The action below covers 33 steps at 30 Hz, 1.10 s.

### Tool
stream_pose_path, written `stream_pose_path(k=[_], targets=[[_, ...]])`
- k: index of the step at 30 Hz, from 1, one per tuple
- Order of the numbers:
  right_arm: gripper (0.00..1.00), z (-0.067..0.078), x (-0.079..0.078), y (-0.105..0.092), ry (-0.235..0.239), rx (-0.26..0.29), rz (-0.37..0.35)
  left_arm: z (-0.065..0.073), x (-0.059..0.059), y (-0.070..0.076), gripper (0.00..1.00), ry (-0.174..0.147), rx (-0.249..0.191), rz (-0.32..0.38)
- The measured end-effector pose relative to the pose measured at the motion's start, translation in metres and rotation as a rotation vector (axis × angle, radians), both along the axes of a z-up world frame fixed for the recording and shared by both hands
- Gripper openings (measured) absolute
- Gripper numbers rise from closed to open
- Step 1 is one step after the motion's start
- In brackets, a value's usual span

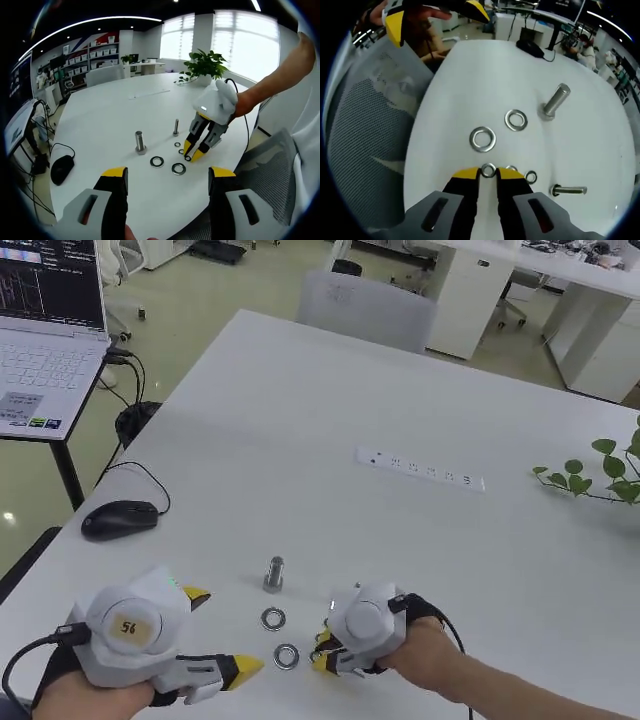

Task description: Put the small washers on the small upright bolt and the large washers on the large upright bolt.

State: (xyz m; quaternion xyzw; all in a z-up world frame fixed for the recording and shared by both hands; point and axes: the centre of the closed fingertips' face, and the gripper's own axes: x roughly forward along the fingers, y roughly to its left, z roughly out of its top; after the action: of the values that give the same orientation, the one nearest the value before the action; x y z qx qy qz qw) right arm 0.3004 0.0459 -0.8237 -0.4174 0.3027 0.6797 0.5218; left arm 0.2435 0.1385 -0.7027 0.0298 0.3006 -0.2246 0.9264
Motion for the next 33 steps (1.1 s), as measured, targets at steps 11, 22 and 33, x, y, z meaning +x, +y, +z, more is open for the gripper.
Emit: stream_pose_path(k=[11,22,33], targets=[[0.14,0.001,-0.002,-0.004,0.001,0.021,-0.055,0.000,-0.001,0.003,0.64,0.001,0.000,0.011],[0.13,0.006,-0.001,-0.011,0.001,0.045,-0.096,0.001,0.000,0.002,0.64,0.000,0.000,0.007],[0.13,0.023,0.018,-0.024,-0.006,0.096,-0.209,0.002,0.000,0.001,0.64,-0.002,-0.002,0.006]])
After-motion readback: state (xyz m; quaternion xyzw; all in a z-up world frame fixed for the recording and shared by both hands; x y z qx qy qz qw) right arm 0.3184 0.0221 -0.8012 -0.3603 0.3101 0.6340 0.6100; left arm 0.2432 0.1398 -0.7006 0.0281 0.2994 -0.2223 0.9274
